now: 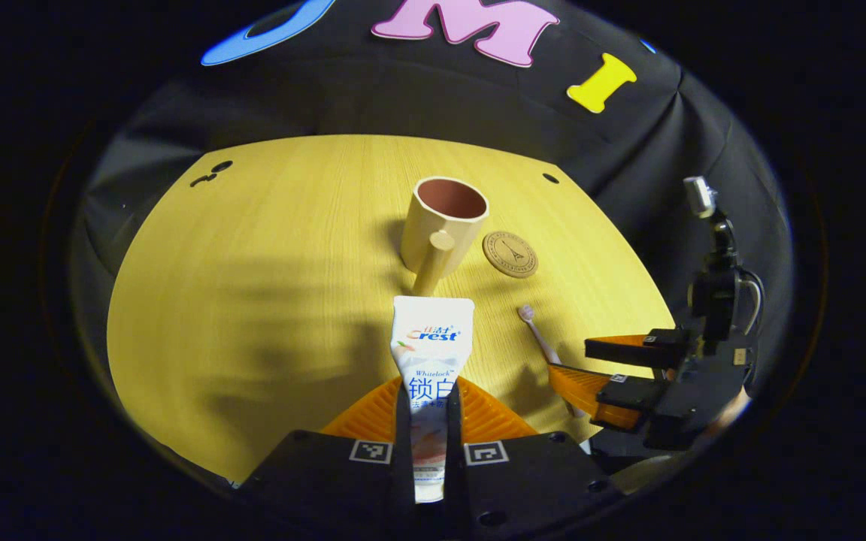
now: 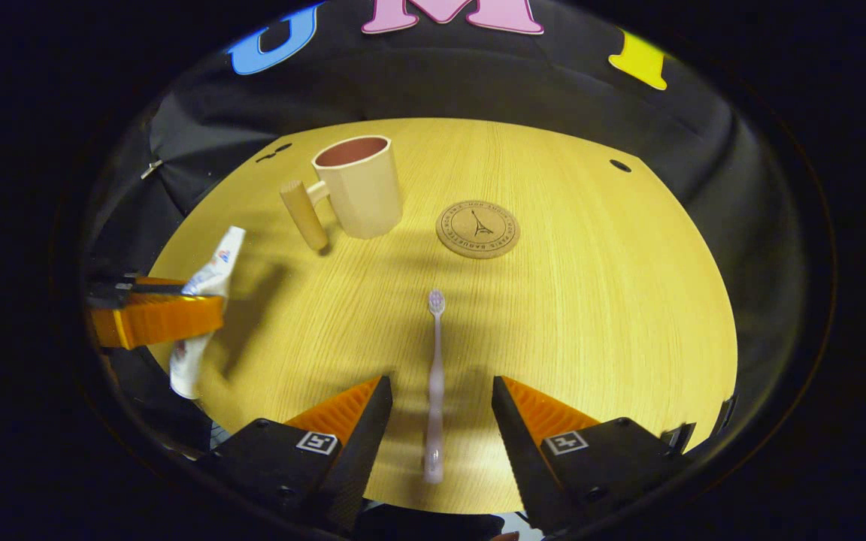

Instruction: Put the toothbrush and toothpaste on the desktop into the cup, then pick up the cup and place it on the coaster on the desktop.

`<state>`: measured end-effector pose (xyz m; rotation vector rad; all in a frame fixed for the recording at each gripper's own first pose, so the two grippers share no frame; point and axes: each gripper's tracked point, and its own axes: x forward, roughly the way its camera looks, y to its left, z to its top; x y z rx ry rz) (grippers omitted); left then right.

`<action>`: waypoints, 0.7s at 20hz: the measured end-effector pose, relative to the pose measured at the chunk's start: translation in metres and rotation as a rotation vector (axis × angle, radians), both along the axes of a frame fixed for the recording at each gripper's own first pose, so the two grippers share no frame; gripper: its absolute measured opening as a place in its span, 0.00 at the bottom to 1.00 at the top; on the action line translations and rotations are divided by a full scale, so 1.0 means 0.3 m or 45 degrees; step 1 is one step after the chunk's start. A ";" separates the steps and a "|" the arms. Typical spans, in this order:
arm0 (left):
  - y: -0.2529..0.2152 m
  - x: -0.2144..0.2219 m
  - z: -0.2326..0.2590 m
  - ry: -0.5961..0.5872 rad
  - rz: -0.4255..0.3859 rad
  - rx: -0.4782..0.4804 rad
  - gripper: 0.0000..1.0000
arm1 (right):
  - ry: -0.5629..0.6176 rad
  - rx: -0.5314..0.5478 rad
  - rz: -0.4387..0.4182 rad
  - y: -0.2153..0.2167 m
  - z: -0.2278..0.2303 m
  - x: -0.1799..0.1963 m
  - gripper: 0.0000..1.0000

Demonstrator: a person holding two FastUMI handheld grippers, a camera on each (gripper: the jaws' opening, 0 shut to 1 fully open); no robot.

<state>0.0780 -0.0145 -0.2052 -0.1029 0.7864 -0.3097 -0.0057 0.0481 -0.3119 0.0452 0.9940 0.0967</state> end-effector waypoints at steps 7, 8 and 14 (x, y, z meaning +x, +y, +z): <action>0.070 -0.021 0.037 -0.021 0.011 -0.027 0.20 | 0.151 -0.005 -0.030 0.007 -0.063 0.047 0.47; 0.075 -0.028 0.032 -0.022 0.014 -0.032 0.20 | 0.176 -0.010 -0.036 -0.001 -0.067 0.047 0.52; 0.020 -0.001 0.055 -0.045 0.032 -0.104 0.20 | 0.244 -0.057 0.054 0.013 -0.067 0.016 0.12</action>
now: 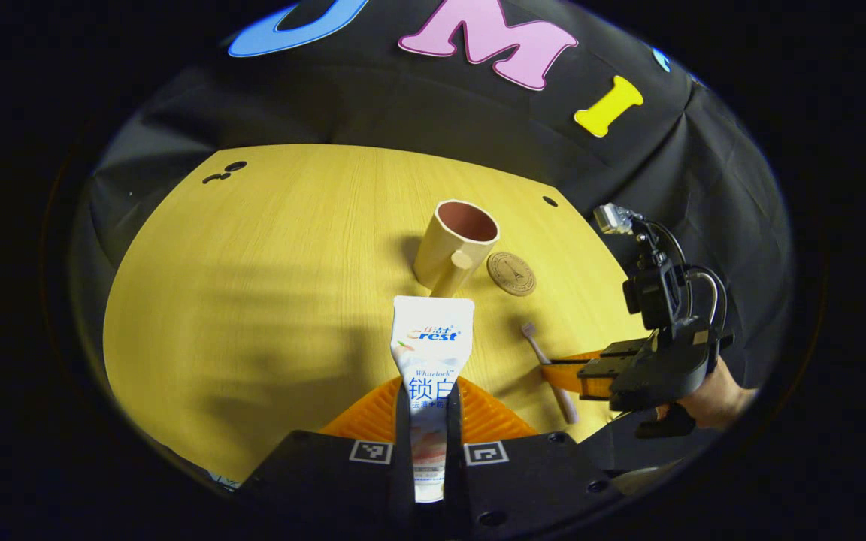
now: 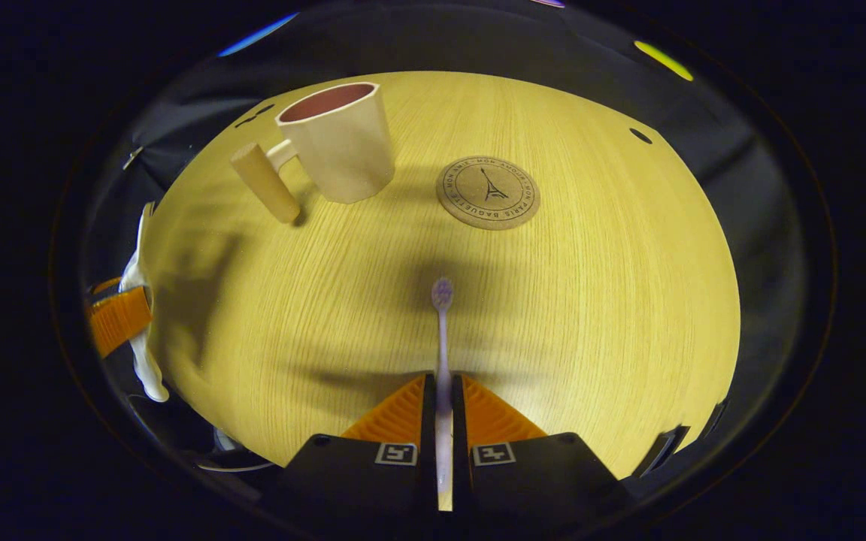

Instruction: Put the toothbrush and toothpaste on the desktop into the cup, then pick up the cup and place it on the coaster on the desktop.

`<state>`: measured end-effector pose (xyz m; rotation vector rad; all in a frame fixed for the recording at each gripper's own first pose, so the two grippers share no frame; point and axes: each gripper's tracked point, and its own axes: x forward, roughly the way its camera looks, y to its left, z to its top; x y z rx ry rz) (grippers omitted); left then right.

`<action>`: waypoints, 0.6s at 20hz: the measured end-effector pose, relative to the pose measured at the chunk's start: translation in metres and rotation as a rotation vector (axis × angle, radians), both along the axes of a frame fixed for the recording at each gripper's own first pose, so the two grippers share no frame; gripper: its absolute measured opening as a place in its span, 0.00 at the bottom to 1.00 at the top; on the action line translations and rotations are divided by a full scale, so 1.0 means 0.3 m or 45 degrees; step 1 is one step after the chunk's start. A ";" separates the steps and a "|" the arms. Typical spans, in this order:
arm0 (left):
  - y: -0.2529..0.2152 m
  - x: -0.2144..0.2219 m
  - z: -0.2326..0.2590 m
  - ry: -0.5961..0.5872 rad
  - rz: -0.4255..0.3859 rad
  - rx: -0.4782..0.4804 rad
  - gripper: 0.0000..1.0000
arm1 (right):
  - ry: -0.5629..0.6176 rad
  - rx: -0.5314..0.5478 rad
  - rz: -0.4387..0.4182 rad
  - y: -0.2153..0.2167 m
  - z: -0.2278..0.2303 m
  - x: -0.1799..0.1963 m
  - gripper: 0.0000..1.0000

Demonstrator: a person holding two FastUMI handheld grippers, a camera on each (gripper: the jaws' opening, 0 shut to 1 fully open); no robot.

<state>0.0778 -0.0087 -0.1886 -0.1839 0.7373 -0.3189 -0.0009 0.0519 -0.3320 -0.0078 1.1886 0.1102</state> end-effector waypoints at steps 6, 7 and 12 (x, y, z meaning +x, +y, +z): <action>-0.054 0.071 0.139 -0.161 0.002 -0.135 0.20 | -0.102 0.163 -0.134 -0.019 0.022 0.004 0.06; -0.057 0.087 0.179 -0.206 0.007 -0.165 0.19 | -0.148 0.210 -0.157 -0.027 0.038 0.009 0.06; -0.072 0.202 0.406 -0.455 0.043 -0.295 0.24 | -0.355 0.480 -0.258 -0.045 0.190 0.058 0.07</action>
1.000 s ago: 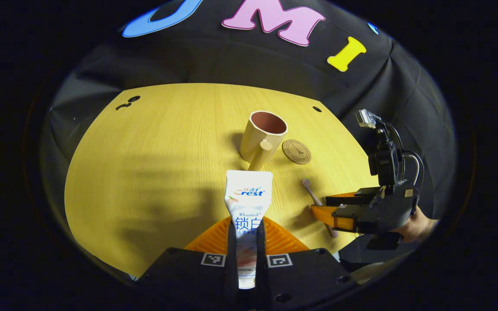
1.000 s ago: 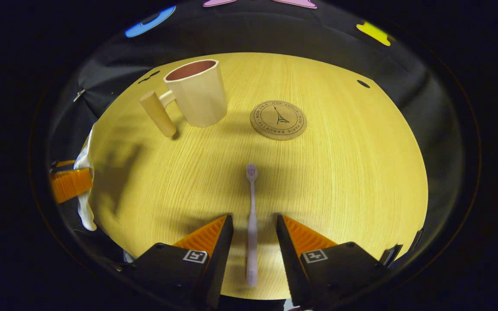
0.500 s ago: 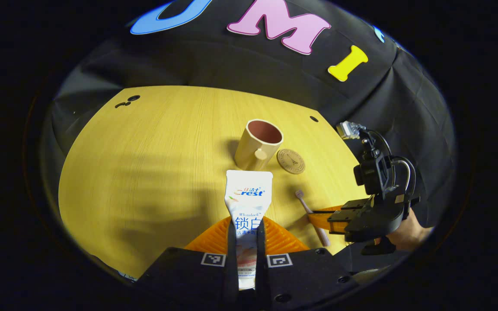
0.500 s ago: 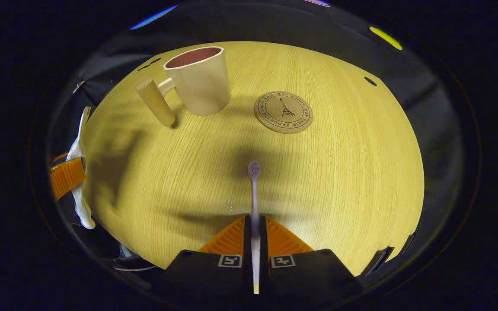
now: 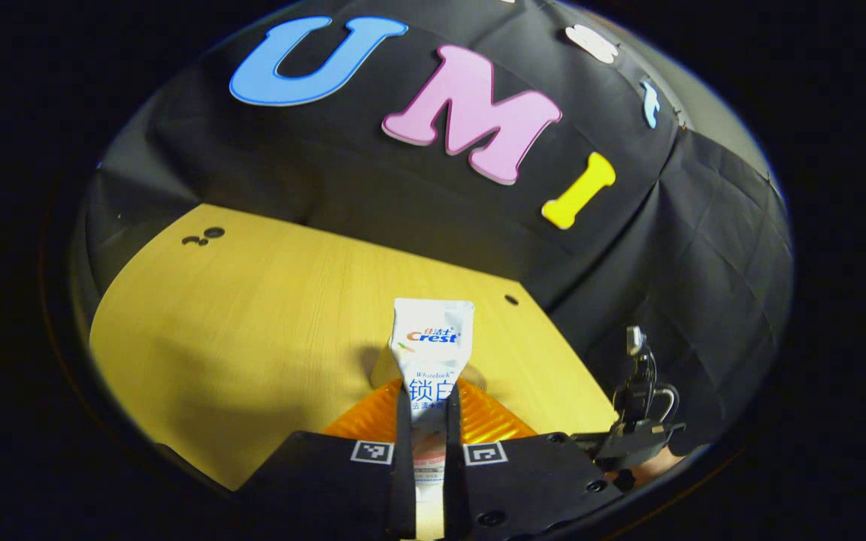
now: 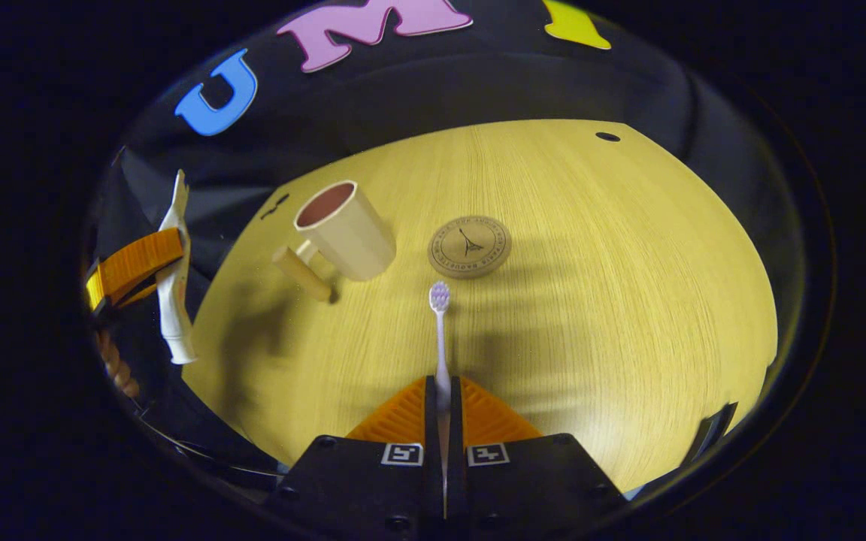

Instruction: Put the toothbrush and toothpaste on the desktop into the cup, then pick up the cup and place it on the coaster on the desktop.

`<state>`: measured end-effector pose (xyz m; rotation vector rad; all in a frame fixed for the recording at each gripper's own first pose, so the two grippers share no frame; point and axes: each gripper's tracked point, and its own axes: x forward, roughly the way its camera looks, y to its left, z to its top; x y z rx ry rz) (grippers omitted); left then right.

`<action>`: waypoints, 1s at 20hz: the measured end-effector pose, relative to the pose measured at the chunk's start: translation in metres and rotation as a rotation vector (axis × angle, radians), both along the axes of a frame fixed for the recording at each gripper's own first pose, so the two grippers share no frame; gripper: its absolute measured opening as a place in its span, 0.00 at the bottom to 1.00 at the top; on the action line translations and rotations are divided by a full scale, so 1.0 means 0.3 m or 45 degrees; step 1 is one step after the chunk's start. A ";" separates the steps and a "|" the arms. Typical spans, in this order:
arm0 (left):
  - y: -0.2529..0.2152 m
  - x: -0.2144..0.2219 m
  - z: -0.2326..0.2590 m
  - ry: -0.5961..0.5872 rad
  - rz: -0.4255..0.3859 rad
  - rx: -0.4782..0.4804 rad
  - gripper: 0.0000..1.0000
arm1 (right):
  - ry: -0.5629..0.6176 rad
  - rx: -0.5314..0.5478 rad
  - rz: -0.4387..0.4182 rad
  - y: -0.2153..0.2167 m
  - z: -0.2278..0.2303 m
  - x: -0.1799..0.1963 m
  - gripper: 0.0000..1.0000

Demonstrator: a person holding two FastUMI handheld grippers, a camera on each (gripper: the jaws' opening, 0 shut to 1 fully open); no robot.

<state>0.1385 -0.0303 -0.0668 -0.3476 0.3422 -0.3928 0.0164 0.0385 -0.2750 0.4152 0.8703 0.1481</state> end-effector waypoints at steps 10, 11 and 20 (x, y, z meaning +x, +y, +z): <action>-0.135 0.285 0.221 -0.296 -0.070 -0.043 0.19 | -0.124 0.178 -0.108 -0.111 0.156 0.011 0.06; -0.151 0.304 0.211 -0.299 -0.093 -0.038 0.19 | -0.130 0.188 -0.129 -0.125 0.164 0.007 0.06; -0.195 0.503 0.034 -0.263 -0.136 0.046 0.19 | -0.154 0.199 -0.274 -0.175 0.163 -0.083 0.06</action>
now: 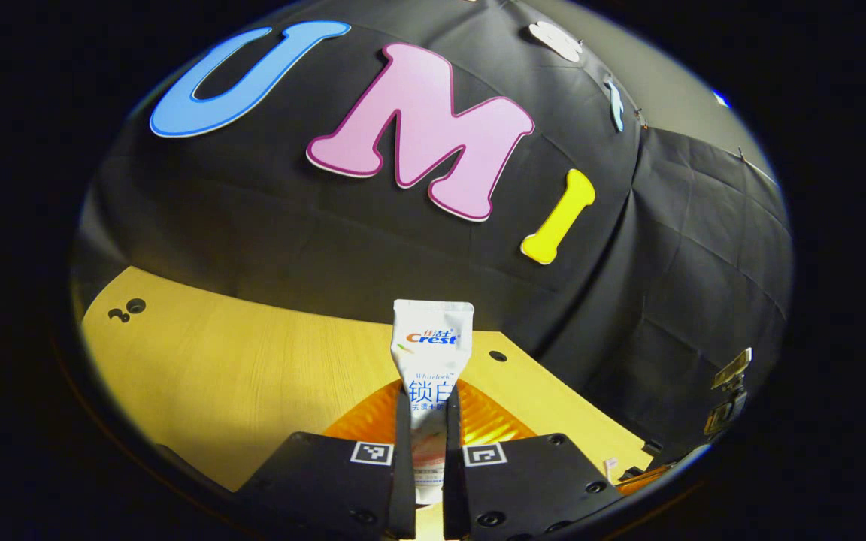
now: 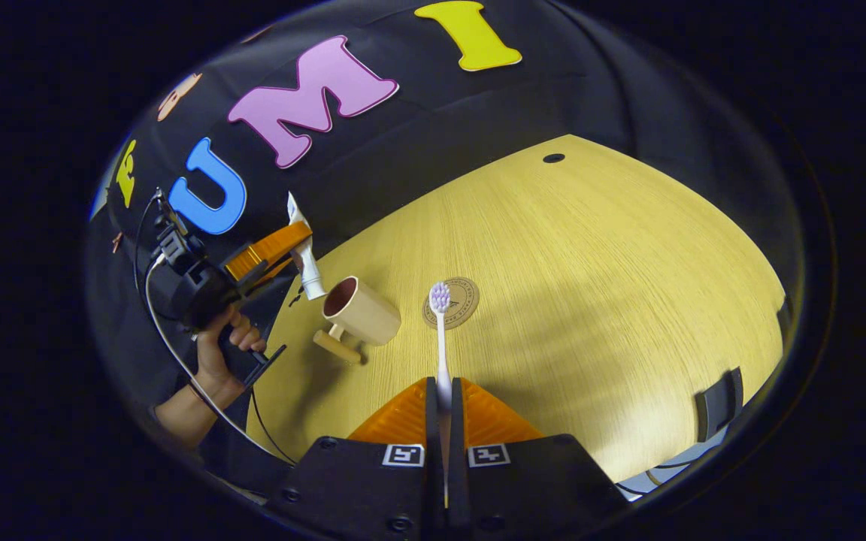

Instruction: Put the toothbrush and toothpaste on the desktop into the cup, then pick up the cup and place it on the coaster on the desktop.

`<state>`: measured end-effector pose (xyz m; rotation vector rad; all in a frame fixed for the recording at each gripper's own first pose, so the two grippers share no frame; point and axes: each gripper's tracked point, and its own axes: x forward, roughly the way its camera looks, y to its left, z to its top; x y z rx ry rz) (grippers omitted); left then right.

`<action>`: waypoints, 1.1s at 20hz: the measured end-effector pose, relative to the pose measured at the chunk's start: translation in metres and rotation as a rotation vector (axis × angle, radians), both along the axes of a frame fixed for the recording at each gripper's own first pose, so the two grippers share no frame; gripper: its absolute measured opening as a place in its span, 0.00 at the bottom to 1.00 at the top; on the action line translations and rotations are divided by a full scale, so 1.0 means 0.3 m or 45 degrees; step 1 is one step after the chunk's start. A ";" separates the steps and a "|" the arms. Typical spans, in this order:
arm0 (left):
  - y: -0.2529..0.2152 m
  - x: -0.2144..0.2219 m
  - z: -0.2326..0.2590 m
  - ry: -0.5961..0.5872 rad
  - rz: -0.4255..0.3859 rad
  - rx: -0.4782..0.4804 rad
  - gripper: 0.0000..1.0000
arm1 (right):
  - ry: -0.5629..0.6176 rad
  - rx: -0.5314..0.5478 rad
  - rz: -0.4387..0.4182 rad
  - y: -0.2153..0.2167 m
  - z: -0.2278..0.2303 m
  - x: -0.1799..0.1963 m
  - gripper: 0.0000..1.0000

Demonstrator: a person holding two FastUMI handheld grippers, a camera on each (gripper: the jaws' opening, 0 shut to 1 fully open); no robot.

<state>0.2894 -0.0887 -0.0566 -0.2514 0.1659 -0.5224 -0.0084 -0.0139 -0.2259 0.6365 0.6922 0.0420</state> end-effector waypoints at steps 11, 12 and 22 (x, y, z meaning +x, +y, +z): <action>-0.002 0.031 -0.135 0.034 -0.036 0.101 0.24 | -0.050 0.027 -0.147 -0.011 0.014 -0.008 0.06; 0.000 0.028 -0.138 0.042 -0.033 0.102 0.26 | -0.056 0.026 -0.154 -0.011 0.016 -0.004 0.06; 0.080 -0.068 -0.195 0.091 -0.043 0.134 0.61 | -0.190 0.096 -0.180 0.036 0.120 0.095 0.06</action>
